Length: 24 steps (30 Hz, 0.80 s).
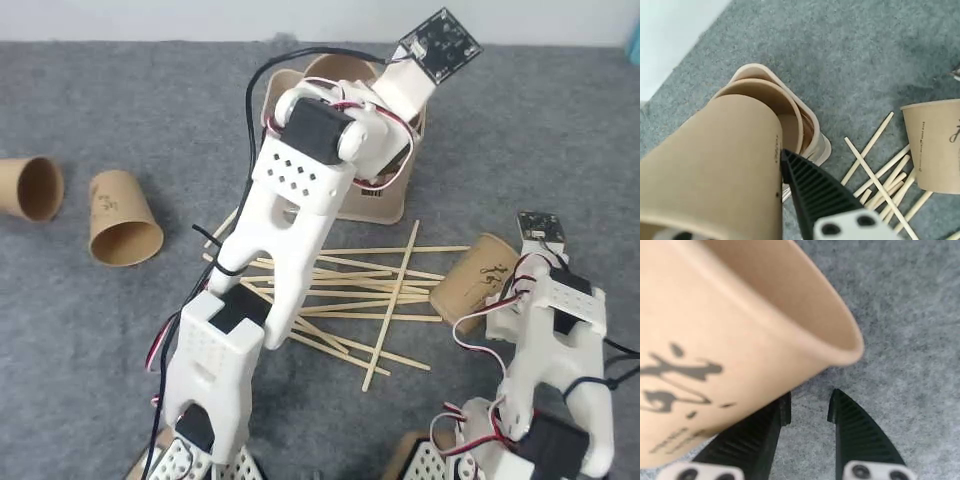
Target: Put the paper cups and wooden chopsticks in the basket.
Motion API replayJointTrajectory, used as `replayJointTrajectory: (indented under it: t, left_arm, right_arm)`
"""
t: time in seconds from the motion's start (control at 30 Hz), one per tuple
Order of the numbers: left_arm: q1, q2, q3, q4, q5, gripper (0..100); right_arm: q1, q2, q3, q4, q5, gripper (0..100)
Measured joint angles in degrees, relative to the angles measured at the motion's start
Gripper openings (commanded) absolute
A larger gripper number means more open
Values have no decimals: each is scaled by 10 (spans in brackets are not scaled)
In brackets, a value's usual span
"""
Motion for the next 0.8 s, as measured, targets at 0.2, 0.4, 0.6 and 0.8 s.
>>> replayJointTrajectory:
  t: [0.2, 0.4, 0.6, 0.8]
  left_arm:
    - [0, 0, 0, -3, -27, 70]
    - [0, 0, 0, -39, -32, 184]
    - [-7, 0, -2, -68, -32, 163]
    - [-51, 0, -85, -56, -32, 163]
  right_arm:
    - [0, 0, 0, 0, 0, 140]
    - [0, 0, 0, 0, 0, 140]
    - [0, 0, 0, 0, 0, 140]
    - [0, 0, 0, 0, 0, 140]
